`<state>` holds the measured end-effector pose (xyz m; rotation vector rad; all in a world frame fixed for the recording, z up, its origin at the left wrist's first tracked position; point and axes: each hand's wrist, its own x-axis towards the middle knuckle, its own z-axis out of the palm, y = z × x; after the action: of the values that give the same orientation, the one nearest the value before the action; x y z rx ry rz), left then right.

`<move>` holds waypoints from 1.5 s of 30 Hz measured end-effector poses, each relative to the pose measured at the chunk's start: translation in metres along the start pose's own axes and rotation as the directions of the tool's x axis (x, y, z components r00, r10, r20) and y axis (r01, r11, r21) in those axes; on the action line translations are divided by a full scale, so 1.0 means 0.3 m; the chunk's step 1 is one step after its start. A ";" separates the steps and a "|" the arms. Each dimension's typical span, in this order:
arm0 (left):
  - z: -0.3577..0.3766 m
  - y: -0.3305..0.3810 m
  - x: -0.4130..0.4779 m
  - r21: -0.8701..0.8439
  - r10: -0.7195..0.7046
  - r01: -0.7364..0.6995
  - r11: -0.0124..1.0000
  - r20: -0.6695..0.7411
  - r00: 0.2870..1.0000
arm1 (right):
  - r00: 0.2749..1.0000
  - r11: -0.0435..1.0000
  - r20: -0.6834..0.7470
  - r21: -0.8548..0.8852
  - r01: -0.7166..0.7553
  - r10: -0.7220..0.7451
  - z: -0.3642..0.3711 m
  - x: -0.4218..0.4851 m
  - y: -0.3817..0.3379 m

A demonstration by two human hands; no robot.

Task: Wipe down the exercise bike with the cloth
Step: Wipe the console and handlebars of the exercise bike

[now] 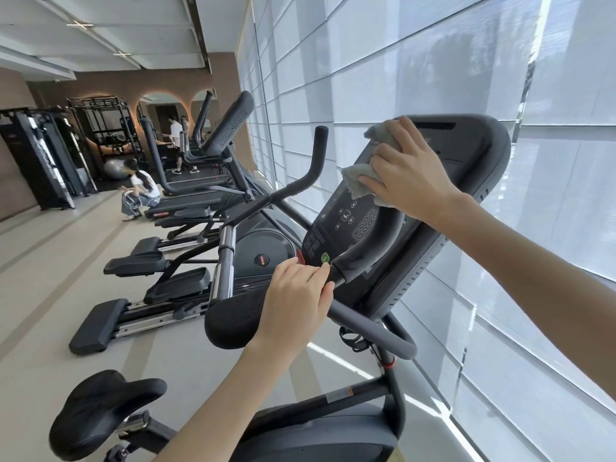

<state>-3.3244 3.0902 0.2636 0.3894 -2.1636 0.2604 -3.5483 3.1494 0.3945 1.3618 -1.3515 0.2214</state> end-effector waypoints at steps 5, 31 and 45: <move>0.001 -0.003 0.001 -0.007 0.000 0.000 1.000 0.002 1.000 | 0.998 0.994 0.003 0.086 0.070 -0.070 0.016 -0.136 -0.125; 0.017 -0.015 -0.004 -0.003 0.021 -0.021 1.000 -0.019 1.000 | 0.891 0.847 -0.074 0.355 -0.396 0.448 0.002 0.040 0.011; 0.015 -0.011 -0.003 0.011 0.028 -0.028 1.000 0.000 1.000 | 0.667 0.439 0.196 0.616 -0.654 0.719 0.027 -0.135 -0.220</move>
<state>-3.3260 3.0857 0.2604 0.3662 -2.1695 0.2884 -3.5146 3.1455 0.3246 1.2034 -1.7847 1.4365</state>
